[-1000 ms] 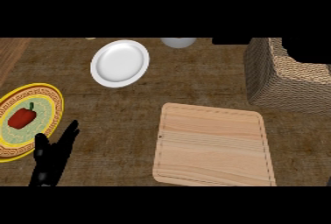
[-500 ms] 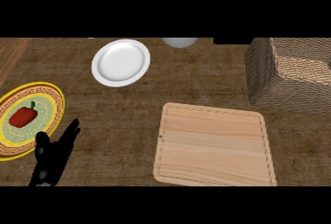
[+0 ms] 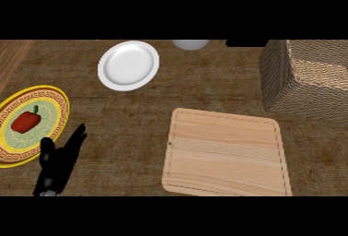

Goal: Pick the tomato from the cutting board and place it in the basket

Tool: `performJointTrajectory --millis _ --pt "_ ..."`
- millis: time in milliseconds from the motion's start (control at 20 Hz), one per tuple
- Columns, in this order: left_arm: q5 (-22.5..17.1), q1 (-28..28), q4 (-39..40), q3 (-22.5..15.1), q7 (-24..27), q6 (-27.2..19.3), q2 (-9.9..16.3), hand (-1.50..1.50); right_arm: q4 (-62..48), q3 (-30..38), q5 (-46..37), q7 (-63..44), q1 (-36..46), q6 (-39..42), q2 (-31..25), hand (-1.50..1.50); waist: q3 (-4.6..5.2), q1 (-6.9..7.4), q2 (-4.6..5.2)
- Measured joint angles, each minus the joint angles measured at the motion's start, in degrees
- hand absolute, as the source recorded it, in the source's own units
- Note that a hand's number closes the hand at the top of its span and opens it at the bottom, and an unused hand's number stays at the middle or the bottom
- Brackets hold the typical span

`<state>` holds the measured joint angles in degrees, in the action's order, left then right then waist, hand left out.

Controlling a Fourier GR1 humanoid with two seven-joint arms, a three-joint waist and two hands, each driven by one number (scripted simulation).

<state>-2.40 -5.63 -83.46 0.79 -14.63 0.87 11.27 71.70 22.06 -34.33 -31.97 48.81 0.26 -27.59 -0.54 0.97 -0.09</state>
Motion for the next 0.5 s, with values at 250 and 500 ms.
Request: performJointTrajectory --millis 250,500 --pt "0.28 -0.45 -0.11 0.25 0.47 0.37 0.15 0.0 -7.56 4.32 4.23 6.14 -0.28 -3.64 0.56 1.5 -0.05 0.0 -0.01" --pt "0.15 -0.49 -0.27 0.64 0.21 0.83 0.12 0.0 -15.22 6.51 6.72 13.95 -1.04 -5.83 -0.46 1.5 -0.02 -0.03 0.0"
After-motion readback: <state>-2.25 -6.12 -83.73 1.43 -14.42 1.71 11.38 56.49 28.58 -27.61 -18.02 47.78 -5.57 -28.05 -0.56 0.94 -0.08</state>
